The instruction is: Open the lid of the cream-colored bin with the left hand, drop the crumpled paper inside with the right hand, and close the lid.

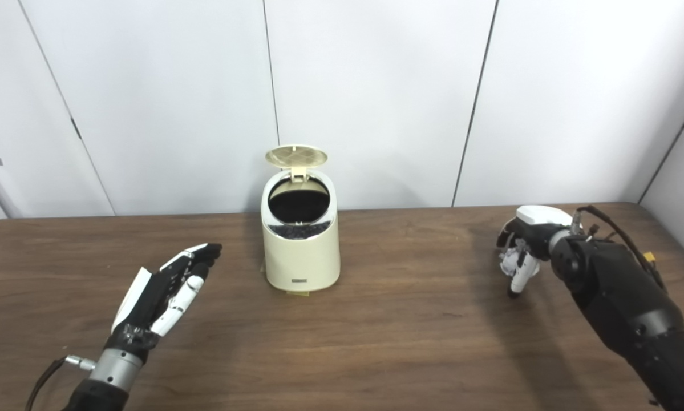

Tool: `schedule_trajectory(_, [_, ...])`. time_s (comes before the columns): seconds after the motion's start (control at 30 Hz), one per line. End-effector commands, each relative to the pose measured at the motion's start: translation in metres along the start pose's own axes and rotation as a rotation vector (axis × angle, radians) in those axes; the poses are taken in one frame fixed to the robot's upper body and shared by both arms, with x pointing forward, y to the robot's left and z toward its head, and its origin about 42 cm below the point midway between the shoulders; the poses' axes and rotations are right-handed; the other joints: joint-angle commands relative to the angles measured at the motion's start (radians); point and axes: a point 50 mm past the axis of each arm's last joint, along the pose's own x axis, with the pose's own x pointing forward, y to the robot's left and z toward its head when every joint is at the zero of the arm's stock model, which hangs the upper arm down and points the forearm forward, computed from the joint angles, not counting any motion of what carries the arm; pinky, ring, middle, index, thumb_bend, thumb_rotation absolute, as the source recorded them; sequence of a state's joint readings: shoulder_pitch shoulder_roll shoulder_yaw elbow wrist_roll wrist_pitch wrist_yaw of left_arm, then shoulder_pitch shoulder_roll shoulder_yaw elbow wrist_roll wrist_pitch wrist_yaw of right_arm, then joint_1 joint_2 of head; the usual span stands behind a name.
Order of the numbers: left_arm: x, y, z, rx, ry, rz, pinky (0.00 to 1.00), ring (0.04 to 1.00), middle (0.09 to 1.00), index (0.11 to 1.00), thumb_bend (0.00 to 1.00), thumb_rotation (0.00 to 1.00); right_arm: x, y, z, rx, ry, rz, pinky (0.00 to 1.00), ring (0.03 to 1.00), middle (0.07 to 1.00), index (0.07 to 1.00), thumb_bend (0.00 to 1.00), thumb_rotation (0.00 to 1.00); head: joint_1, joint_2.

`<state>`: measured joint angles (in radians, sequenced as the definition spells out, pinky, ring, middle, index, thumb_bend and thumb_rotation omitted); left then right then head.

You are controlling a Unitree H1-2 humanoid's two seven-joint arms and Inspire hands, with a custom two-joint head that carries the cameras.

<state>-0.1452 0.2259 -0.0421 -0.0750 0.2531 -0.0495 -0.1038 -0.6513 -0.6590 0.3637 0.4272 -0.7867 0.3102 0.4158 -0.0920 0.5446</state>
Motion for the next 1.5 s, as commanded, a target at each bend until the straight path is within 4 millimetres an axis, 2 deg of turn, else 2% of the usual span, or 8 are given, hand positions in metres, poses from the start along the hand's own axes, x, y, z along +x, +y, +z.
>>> schedule_trajectory(0.0, [0.008,0.009,0.016,0.019,-0.070,0.049,0.78,0.826,0.828,0.849,0.43,0.87,0.004,-0.013,-0.007,-0.012,0.069,-0.102,0.30,0.398,0.495,0.531,0.55,0.00,0.000,0.001])
schedule_trajectory(0.13, [0.008,0.008,0.016,0.017,-0.076,0.045,0.77,0.828,0.829,0.851,0.42,0.87,0.009,-0.012,-0.003,-0.029,0.106,-0.151,0.29,0.389,0.412,0.512,0.52,0.00,0.000,0.001])
schedule_trajectory(0.5, [0.010,0.006,0.016,0.021,-0.074,0.046,0.75,0.817,0.826,0.848,0.41,0.86,-0.008,-0.034,0.018,-0.076,-0.001,-0.197,0.26,0.349,0.401,0.503,0.53,0.00,0.002,-0.008])
schedule_trajectory(0.73, [0.013,0.004,0.013,0.013,-0.084,0.041,0.75,0.812,0.821,0.846,0.43,0.87,-0.043,-0.065,0.062,-0.137,-0.149,-0.233,0.18,0.268,0.471,0.484,0.53,0.00,0.004,-0.023])
schedule_trajectory(0.8, [0.014,0.003,0.013,-0.008,-0.080,0.039,0.76,0.827,0.832,0.852,0.43,0.87,-0.053,-0.072,0.073,-0.102,-0.203,-0.240,0.27,0.360,0.465,0.483,0.53,0.00,0.006,-0.027])
schedule_trajectory(0.97, [0.016,0.001,0.009,-0.025,-0.066,0.044,0.78,0.837,0.842,0.855,0.44,0.88,-0.080,-0.094,0.107,-0.064,-0.368,-0.246,0.31,0.395,0.443,0.488,0.53,0.00,0.008,-0.031])
schedule_trajectory(1.2, [0.015,-0.002,0.007,0.051,0.006,0.032,0.75,0.829,0.847,0.864,0.45,0.87,-0.120,-0.116,0.159,-0.129,-0.565,-0.360,0.24,0.323,0.411,0.482,0.53,0.00,0.011,-0.030])
schedule_trajectory(1.47, [0.014,-0.002,0.006,0.067,0.021,0.038,0.74,0.825,0.845,0.859,0.46,0.86,-0.141,-0.133,0.204,-0.137,-0.622,-0.362,0.20,0.300,0.417,0.482,0.53,0.00,0.016,-0.030])
